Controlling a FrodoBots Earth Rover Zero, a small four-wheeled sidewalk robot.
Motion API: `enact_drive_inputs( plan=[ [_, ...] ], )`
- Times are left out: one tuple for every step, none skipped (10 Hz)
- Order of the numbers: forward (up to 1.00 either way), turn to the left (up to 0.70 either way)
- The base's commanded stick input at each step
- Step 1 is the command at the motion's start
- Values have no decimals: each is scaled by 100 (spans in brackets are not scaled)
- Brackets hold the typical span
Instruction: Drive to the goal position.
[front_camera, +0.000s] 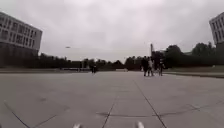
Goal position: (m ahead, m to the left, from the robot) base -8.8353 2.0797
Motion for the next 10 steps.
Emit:
enact_drive_inputs(
  plan=[
    [70,0],
    [70,0],
    [70,0],
    [70,0],
    [70,0],
    [70,0],
    [70,0],
    [70,0],
    [70,0],
    [70,0]
  ],
)
